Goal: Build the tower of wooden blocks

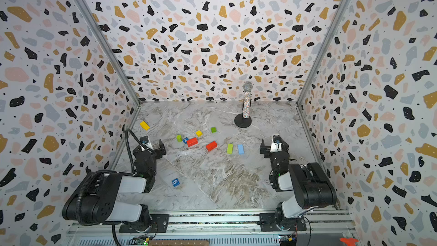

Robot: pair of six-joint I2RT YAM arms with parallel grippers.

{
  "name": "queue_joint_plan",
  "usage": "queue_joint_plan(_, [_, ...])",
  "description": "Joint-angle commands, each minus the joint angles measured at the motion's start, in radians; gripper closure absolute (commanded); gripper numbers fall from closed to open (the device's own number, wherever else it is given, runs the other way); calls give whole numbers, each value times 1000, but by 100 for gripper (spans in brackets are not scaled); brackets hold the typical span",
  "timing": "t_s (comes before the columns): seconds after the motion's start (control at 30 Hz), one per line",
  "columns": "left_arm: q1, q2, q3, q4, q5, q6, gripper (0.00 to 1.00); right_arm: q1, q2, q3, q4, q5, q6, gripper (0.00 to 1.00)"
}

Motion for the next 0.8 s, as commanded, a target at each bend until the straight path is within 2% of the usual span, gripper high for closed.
queue_joint_plan(0.0, [2,-4,14,43,-11,0,0,4,-8,10,6,-9,-12,1])
queue_joint_plan(0.77, [2,-4,14,43,-11,0,0,-23,-8,18,-11,-44,9,1])
